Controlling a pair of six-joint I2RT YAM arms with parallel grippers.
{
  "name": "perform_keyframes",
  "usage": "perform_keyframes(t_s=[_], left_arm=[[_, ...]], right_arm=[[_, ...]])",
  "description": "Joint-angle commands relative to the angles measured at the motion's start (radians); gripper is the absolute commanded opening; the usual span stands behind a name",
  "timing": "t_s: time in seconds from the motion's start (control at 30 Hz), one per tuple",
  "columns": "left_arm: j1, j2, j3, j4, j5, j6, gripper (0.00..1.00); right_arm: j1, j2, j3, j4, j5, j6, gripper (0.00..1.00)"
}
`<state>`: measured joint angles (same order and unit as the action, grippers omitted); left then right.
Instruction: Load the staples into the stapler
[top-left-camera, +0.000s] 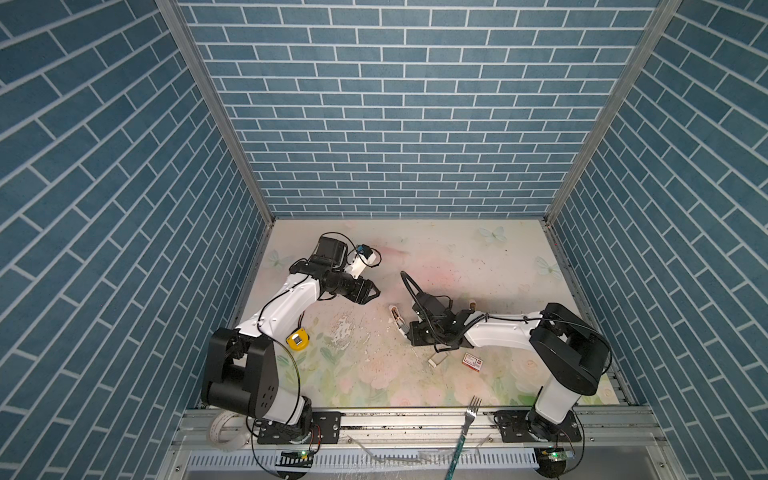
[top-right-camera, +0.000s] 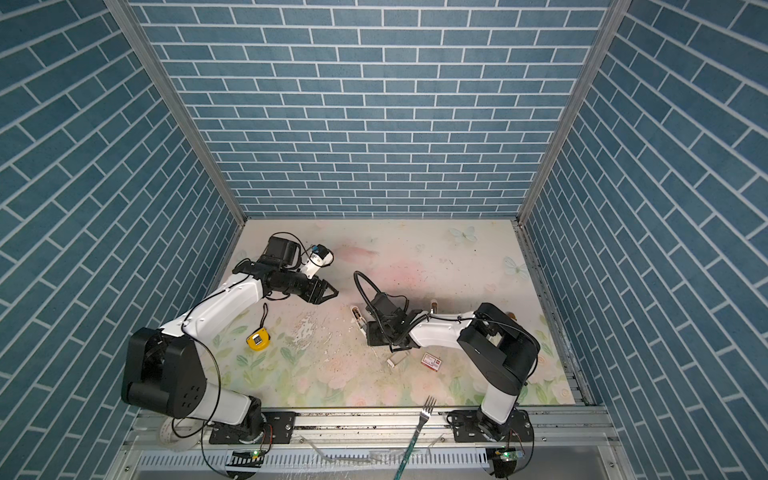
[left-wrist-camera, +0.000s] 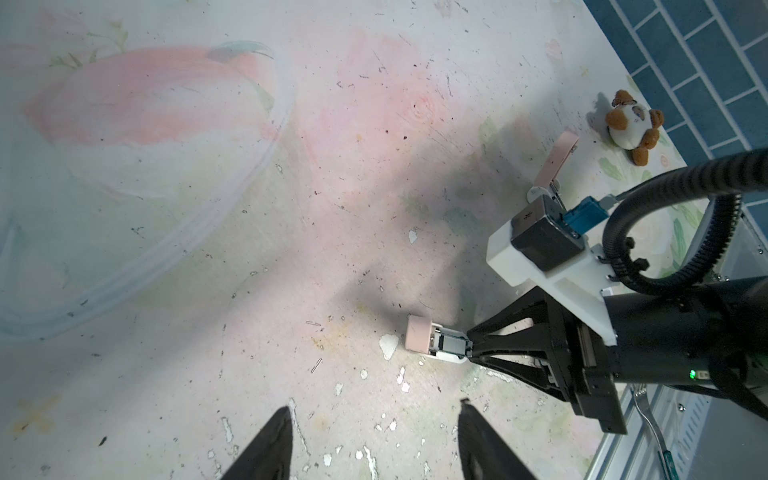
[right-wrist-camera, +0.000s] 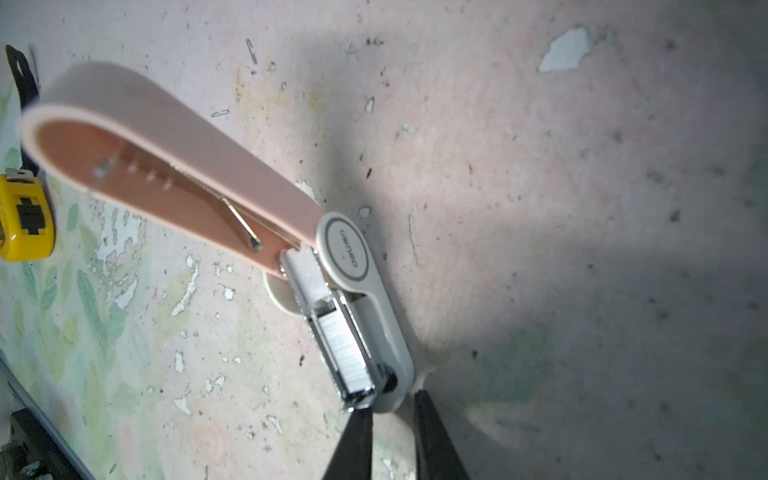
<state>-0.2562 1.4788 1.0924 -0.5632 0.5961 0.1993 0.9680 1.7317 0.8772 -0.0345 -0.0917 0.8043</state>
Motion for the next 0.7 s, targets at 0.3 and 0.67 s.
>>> perform_keyframes(t_s=[0.3,0.67], left_arm=[[-0.005,-0.041,-0.025,0.011,-0.003,0.01,0.66],[-0.006,-0.045,-0.019,0.01,-0.017,0.017,0.67]], right_arm=[[-0.012,-0.076,-0.033,-0.045,0.025,-0.048,0.25],[0.01,-0.074,-0.049,0.019,-0.086,-0.043,0.24]])
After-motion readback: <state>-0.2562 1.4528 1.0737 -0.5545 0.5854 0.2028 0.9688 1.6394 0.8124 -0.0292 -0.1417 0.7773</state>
